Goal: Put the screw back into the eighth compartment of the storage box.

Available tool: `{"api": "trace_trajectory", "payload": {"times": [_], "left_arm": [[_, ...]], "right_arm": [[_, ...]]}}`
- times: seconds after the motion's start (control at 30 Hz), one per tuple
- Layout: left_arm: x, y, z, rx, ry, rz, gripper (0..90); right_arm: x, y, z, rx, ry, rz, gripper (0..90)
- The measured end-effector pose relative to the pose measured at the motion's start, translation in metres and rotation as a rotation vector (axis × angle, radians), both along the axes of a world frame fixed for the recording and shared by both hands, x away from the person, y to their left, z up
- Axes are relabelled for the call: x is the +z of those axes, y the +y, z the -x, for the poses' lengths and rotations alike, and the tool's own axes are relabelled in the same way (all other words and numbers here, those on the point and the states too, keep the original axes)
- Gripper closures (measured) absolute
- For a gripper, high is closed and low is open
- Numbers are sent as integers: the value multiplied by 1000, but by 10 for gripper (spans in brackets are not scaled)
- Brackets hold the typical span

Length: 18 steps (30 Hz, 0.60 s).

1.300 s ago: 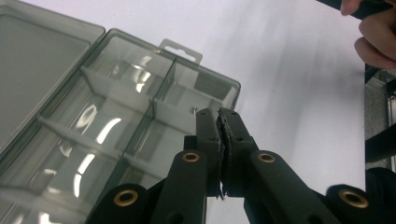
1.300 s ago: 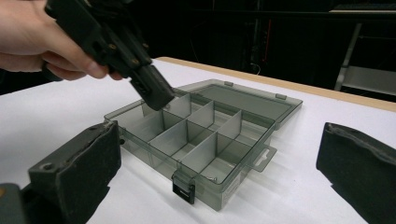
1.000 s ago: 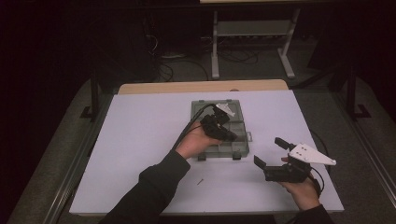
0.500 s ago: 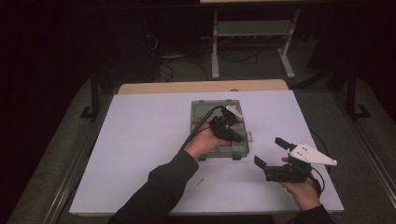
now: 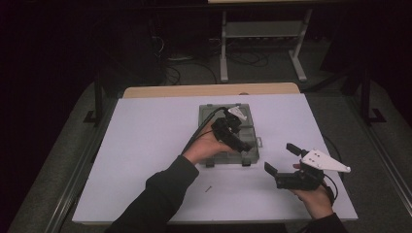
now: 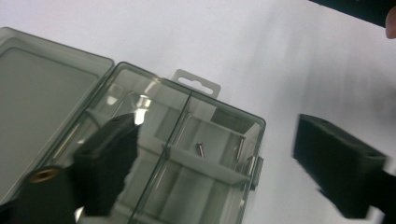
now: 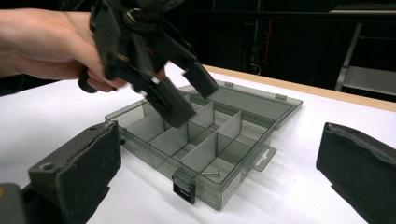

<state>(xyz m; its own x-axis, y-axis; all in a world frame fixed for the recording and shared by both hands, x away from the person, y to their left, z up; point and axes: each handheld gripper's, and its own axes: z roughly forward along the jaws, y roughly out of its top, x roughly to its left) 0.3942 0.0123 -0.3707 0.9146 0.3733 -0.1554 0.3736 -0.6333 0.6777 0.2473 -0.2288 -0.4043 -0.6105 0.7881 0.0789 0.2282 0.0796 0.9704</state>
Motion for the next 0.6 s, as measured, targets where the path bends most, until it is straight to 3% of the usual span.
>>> {"api": "trace_trajectory", "payload": {"times": [0.13, 0.2, 0.33, 0.6], "left_arm": [[4, 16, 3, 1, -26, 24, 25], [6, 25, 7, 19, -30, 48, 20], [13, 42, 15, 22, -51, 55, 17], [18, 72, 32, 38, -48, 63, 17]], "right_arm": [[0, 0, 0, -2, -1, 0, 0], [0, 0, 0, -2, -1, 3, 0], [0, 1, 0, -1, 1, 2, 0], [-1, 1, 0, -5, 4, -1, 0]]}}
